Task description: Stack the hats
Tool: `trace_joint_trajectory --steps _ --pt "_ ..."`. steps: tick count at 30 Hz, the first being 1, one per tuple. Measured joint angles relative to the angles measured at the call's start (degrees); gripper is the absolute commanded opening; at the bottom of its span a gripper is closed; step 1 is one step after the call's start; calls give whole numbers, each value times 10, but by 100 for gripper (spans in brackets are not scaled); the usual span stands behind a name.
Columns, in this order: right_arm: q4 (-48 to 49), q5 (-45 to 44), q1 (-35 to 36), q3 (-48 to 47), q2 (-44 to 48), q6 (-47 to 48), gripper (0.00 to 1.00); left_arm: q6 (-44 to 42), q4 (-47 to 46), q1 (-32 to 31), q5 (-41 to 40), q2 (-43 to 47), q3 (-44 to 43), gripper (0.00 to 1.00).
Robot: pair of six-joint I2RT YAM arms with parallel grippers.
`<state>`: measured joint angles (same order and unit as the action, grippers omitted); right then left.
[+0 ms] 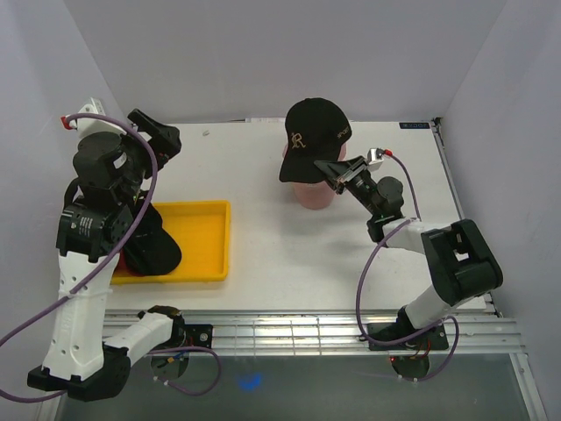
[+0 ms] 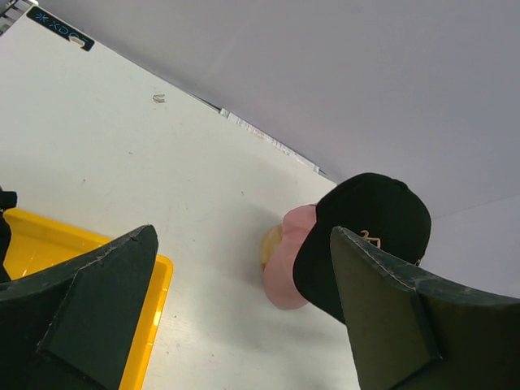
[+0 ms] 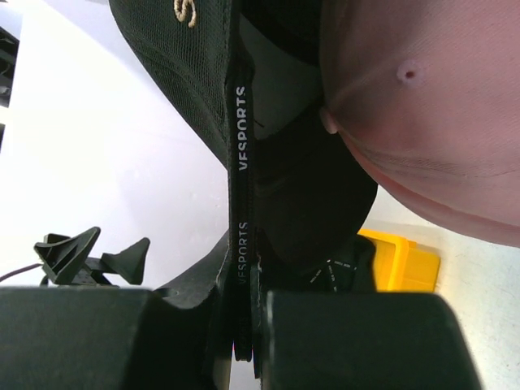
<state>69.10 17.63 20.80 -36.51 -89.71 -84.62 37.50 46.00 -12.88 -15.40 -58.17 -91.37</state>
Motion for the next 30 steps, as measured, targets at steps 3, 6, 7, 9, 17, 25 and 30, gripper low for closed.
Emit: trace_joint_trajectory --steps 3,6,7,9,17,25,30 --pt "28 12 -8 4 -16 -25 8 0 -1 0 0 0 3 98" --pt "48 23 -15 5 -47 -56 8 0 -2 0 0 3 7 98" --pt "50 26 -17 5 -59 -67 8 0 -2 0 0 4 9 98" --pt "52 35 -21 6 -82 -87 8 0 -2 0 0 5 12 98" --pt "65 78 -37 -4 -115 -143 8 -2 -2 0 0 6 20 98" --pt "63 103 -43 -59 -155 -195 8 -6 -4 0 0 6 23 98" --pt "52 119 -43 -105 -177 -221 8 -8 -6 0 0 7 27 98"
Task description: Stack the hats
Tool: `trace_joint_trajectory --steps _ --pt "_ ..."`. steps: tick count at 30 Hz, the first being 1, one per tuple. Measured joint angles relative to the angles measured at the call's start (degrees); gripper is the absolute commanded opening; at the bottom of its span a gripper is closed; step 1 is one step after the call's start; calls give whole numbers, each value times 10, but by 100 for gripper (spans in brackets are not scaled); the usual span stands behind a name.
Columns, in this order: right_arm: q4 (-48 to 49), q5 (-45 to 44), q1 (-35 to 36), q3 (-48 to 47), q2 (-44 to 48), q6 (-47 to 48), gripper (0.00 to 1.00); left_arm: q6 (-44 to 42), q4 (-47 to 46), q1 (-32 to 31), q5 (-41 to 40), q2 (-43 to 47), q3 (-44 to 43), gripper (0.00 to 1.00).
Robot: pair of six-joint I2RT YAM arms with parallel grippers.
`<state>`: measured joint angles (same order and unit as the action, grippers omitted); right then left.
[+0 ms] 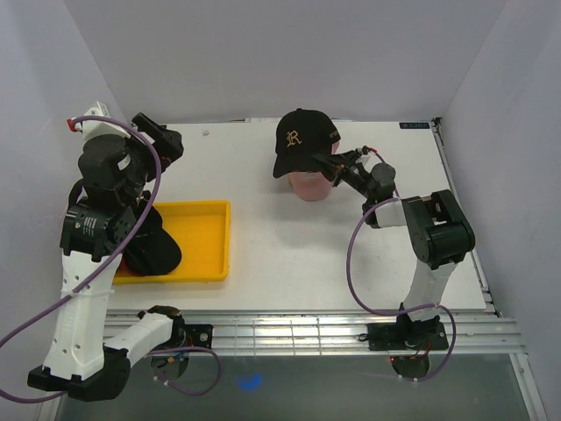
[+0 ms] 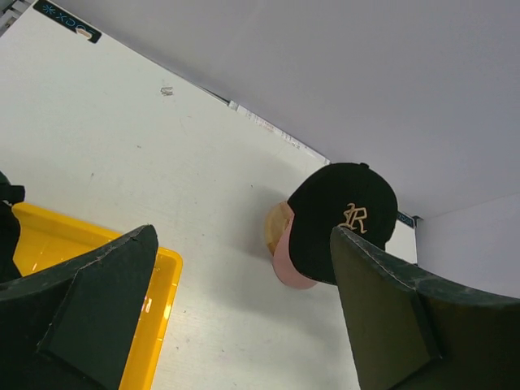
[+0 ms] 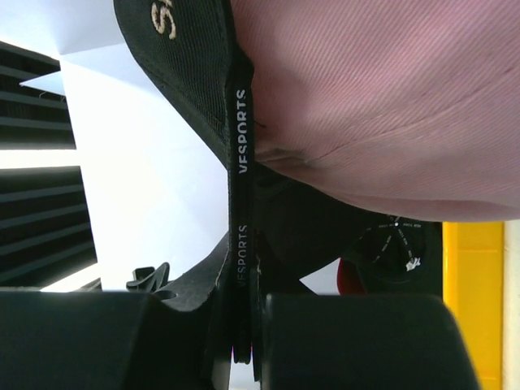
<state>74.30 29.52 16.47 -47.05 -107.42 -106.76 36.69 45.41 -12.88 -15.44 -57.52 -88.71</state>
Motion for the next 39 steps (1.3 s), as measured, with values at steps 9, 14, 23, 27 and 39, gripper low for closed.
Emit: trace_joint_trajectory --steps 9,14,23,27,39 --pt "-8 19 0 -38 -20 -31 8 -5 -1 0 0 0 1 98" --pt "-9 34 -2 -61 -33 -43 8 -8 -5 0 0 0 1 98" --pt "-4 43 -9 -60 -41 -62 8 -12 -5 0 0 0 1 98" --pt "9 40 -16 -29 -45 -66 9 -13 -6 0 0 0 2 98" --pt "19 37 -53 69 -45 -75 58 -14 -9 0 0 -1 14 98"
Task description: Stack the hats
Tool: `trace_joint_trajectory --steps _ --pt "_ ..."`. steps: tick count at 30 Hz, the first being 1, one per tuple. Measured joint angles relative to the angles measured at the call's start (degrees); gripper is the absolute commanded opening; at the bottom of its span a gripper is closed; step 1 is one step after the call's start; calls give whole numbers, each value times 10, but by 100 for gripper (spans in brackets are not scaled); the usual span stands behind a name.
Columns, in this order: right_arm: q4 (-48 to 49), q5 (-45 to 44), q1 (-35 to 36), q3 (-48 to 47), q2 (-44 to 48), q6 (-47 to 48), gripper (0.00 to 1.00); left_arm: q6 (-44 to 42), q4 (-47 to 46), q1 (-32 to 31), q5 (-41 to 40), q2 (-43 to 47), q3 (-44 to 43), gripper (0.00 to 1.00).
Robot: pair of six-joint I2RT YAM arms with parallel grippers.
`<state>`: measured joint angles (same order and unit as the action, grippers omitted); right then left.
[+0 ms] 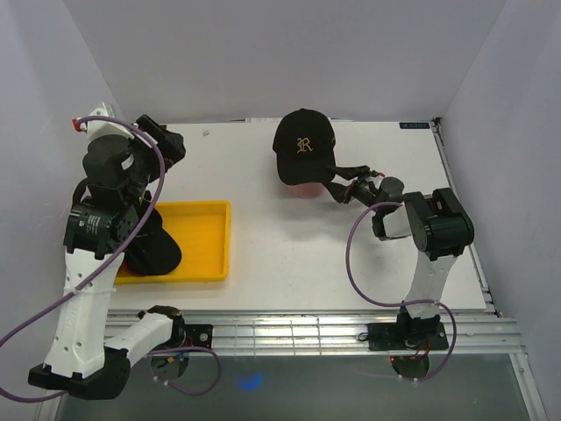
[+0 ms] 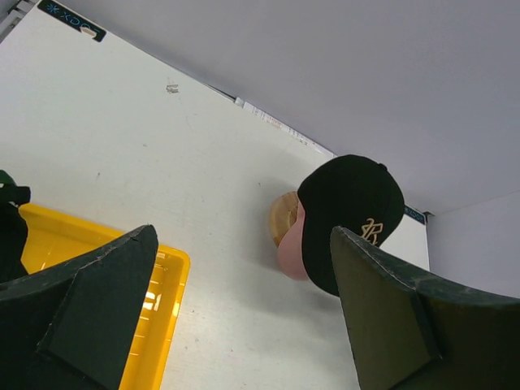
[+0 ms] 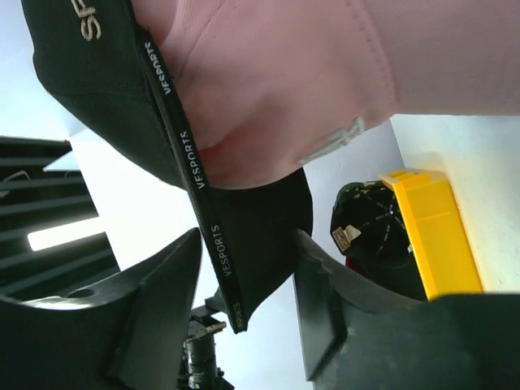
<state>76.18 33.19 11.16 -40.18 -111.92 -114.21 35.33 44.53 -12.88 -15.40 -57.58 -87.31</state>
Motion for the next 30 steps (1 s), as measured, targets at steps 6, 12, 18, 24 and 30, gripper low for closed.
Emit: trace_joint_trajectory --steps 6,12,18,24,30 --pt "-6 11 -7 26 18 10 61 0 -2 0 0 1 14 98" --pt "-12 21 -7 47 96 69 66 0 -4 0 0 2 26 98" --pt "-55 34 -5 40 184 163 71 0 -11 0 2 6 38 98" --pt "-244 43 1 -11 242 290 73 1 -17 0 10 8 48 98" --pt "-373 34 5 -20 248 357 73 0 -18 0 13 8 51 98"
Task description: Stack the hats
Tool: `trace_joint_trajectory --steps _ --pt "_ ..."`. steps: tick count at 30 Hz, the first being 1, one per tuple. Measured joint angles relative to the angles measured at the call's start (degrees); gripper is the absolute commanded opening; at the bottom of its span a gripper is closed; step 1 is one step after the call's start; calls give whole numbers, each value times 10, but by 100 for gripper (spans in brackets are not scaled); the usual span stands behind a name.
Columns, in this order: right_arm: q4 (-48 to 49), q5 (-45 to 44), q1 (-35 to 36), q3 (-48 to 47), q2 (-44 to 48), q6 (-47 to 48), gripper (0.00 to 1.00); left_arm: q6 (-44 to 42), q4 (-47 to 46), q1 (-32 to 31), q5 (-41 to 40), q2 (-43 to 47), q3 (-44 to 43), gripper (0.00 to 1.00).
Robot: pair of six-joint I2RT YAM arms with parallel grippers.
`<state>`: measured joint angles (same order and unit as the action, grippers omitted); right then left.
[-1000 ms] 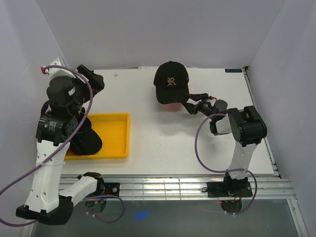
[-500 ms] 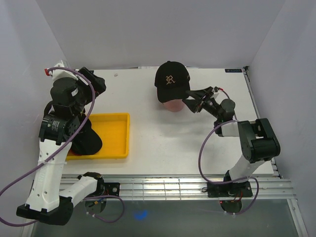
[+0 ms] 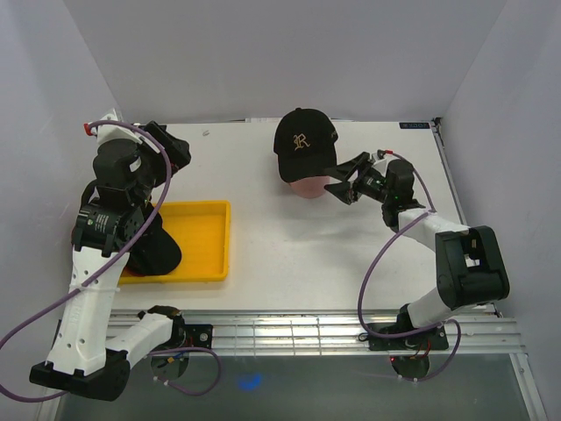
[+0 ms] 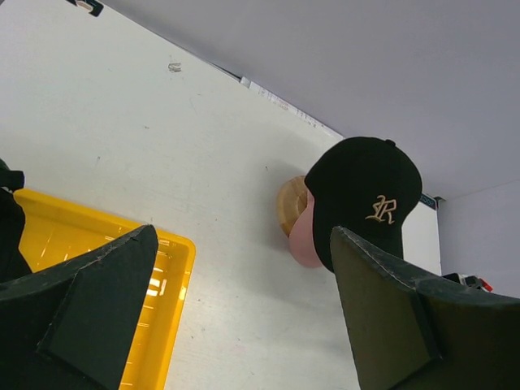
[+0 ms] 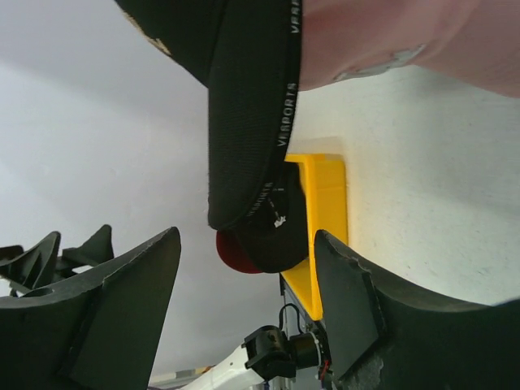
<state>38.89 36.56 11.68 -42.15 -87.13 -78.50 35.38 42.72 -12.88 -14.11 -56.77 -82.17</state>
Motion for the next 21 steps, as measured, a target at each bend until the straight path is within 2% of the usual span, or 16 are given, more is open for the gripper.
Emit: trace_joint_trajectory --steps 5,13,16,20,21 --pt "-73 -18 9 -15 0 38 73 0 -5 0 0 1 1 98" --pt "-87 -35 13 -42 -12 37 66 0 -8 0 1 1 2 98" --pt "-75 -38 13 -46 -26 25 58 0 -8 0 1 1 2 98" --pt "-69 -41 14 -50 -50 12 32 -5 -8 0 0 1 2 98" --pt "-68 -43 14 -50 -53 10 30 -5 -7 0 0 1 2 98"
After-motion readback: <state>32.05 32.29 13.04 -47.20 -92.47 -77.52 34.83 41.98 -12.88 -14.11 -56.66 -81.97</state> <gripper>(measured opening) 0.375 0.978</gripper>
